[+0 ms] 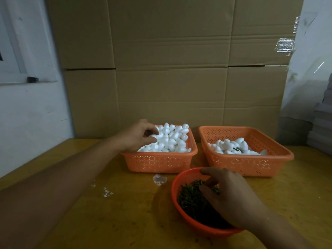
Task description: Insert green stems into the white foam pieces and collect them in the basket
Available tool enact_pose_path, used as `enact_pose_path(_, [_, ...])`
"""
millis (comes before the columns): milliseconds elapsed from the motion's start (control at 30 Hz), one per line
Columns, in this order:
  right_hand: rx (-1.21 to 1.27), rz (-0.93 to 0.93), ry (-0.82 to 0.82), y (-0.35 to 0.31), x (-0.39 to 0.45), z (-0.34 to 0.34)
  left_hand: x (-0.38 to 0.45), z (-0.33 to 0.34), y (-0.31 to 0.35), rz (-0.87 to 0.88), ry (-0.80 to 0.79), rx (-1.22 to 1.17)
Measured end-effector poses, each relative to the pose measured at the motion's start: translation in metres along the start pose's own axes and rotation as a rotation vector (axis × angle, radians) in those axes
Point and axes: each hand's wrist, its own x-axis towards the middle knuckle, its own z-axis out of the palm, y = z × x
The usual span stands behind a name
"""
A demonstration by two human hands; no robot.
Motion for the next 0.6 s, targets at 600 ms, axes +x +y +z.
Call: enact_pose_path(600, [-0.131, -0.036, -0.041, -0.001, -0.002, -0.006, -0.096, 0.058, 0.091, 0.195, 0.16, -0.88])
